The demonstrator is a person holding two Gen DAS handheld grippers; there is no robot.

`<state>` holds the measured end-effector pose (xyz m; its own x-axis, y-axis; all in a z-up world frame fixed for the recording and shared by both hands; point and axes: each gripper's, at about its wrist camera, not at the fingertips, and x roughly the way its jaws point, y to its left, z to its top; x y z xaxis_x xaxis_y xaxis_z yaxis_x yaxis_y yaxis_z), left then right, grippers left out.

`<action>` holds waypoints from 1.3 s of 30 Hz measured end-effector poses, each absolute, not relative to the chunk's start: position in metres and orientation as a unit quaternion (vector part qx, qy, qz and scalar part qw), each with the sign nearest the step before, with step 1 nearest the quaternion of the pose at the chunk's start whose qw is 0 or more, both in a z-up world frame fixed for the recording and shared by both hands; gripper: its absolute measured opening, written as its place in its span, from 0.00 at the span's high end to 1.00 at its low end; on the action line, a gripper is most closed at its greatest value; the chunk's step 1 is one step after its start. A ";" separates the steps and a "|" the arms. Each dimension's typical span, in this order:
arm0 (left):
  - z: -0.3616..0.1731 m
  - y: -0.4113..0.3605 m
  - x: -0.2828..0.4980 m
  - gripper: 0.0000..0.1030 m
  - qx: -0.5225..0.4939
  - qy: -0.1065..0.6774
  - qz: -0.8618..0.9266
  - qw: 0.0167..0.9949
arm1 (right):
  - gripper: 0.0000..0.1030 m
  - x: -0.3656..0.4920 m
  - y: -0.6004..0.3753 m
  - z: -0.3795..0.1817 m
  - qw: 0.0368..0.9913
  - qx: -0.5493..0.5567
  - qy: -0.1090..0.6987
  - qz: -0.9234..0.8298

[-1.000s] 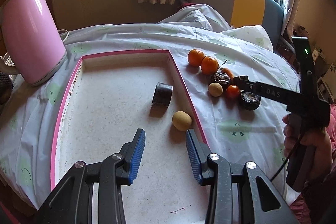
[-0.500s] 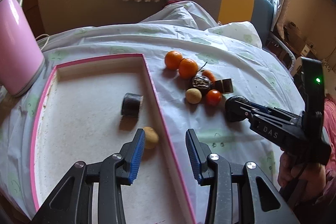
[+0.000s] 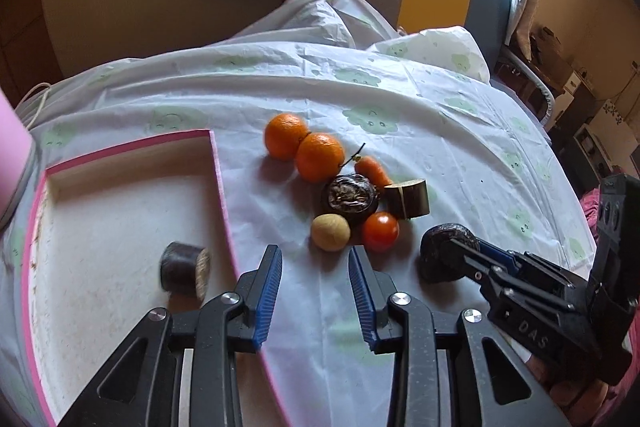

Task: Organize fruits
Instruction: 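Grasp a second tan ball with the left tool while the right tool holds the dark fruit, then lower the tan ball into the tray and open the left tool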

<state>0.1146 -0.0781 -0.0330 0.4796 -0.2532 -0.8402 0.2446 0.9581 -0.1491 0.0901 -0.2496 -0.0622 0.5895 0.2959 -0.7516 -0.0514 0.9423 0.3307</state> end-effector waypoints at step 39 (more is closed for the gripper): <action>-0.033 0.059 0.073 0.68 -0.046 0.456 0.034 0.888 | 0.74 0.083 -0.216 -0.052 0.887 0.055 0.452 0.076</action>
